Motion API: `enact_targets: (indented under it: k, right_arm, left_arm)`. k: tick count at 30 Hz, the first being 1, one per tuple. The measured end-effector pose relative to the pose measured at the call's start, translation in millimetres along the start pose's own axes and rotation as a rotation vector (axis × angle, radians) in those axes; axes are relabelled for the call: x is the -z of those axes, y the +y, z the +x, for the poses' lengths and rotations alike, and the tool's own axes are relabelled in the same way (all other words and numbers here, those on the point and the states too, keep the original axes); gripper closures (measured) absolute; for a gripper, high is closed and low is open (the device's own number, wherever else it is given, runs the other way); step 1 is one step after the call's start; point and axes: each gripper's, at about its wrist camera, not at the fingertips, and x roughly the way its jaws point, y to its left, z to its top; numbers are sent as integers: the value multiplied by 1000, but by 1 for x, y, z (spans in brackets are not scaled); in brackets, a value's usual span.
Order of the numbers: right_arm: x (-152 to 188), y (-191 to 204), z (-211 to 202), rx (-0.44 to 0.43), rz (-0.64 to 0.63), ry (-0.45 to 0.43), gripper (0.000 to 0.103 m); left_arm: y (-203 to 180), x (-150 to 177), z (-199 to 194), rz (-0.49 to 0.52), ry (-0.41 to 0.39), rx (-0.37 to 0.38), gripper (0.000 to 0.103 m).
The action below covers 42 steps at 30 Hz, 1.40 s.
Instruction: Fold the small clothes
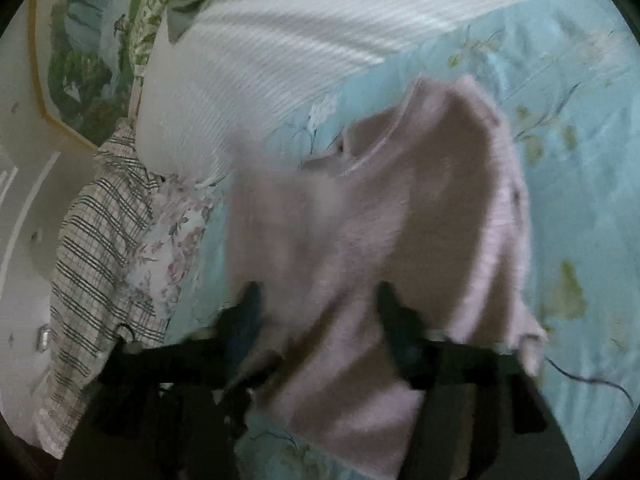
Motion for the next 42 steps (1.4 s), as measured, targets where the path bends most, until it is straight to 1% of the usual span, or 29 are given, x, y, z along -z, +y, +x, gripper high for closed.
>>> enact_targets:
  k: [1, 3, 4, 7, 10, 12, 13, 14, 15, 16, 17, 20, 21, 22, 24, 27, 28, 30, 31, 33, 35, 37, 38, 39, 40, 41, 42]
  right_arm:
    - [-2, 0, 9, -21, 1, 16, 34]
    - [-5, 2, 20, -30, -3, 35, 34]
    - [-7, 3, 27, -28, -6, 45, 34]
    - [-11, 7, 44, -38, -10, 73, 34]
    - [-20, 11, 62, -68, -2, 84, 34]
    - [-31, 10, 78, -36, 7, 89, 36]
    - [-36, 8, 86, -6, 9, 92, 41]
    - [-40, 6, 93, 9, 7, 94, 65]
    - [-43, 4, 98, 24, 7, 99, 84]
    - [-47, 4, 99, 39, 10, 100, 84]
    - [-50, 8, 93, 35, -3, 81, 87]
    - [-58, 32, 53, 3, -112, -22, 88]
    - [-60, 38, 38, -2, -145, -53, 88]
    - [-63, 43, 23, 1, -178, -77, 88]
    - [-67, 40, 1, 52, -222, -102, 88]
    - [-67, 13, -6, 121, -196, -84, 88]
    - [-65, -3, -6, 161, -171, -71, 88]
    - [-60, -24, -6, 199, -134, -58, 88]
    - [-57, -35, -9, 196, -111, -64, 88]
    - [-53, -45, -12, 181, -95, -80, 88]
    - [-52, -49, -7, 206, -101, -78, 88]
    - [-49, -55, -2, 217, -91, -76, 88]
    - [-48, -55, -2, 215, -87, -80, 88]
    - [-47, -53, -4, 213, -93, -86, 88]
    - [-46, -49, -6, 221, -110, -89, 86]
    - [-45, -48, -9, 233, -113, -91, 82]
    - [-44, -46, -12, 250, -112, -99, 73]
  left_arm:
    - [3, 1, 0, -14, 4, 18, 96]
    - [7, -2, -4, -29, -7, 36, 96]
    - [10, -4, -9, -40, -22, 59, 96]
    - [9, -7, -25, -58, -56, 97, 96]
    - [6, -6, -30, -41, -64, 99, 96]
    - [2, 0, -30, -27, -61, 95, 96]
    - [2, 1, -29, -24, -57, 91, 97]
    - [2, 2, -30, -24, -56, 91, 96]
    - [3, 1, -32, -25, -56, 90, 96]
    - [1, 0, -33, -22, -51, 87, 96]
    - [-2, -3, -34, -21, -50, 87, 96]
    - [-12, -12, -43, -14, -75, 111, 96]
    - [-21, -17, -45, -13, -83, 138, 96]
    - [-27, -19, -45, -13, -83, 159, 96]
    - [-45, -24, -38, -15, -68, 189, 96]
    - [-72, -21, -14, 3, -26, 198, 96]
    - [-76, -20, -7, 2, -5, 207, 96]
    - [-83, -16, 5, 1, 35, 235, 96]
    - [-86, -14, 7, 12, 41, 241, 96]
    - [-94, -13, 10, 55, 39, 227, 96]
    - [-97, -12, 21, 78, 59, 215, 95]
    - [-94, -8, 33, 69, 103, 211, 94]
    - [-91, -7, 36, 59, 112, 221, 94]
    - [-88, -7, 36, 52, 117, 233, 91]
    - [-86, -6, 34, 47, 120, 239, 82]
    - [-84, -4, 32, 43, 128, 256, 75]
    - [-81, -3, 28, 42, 134, 274, 64]
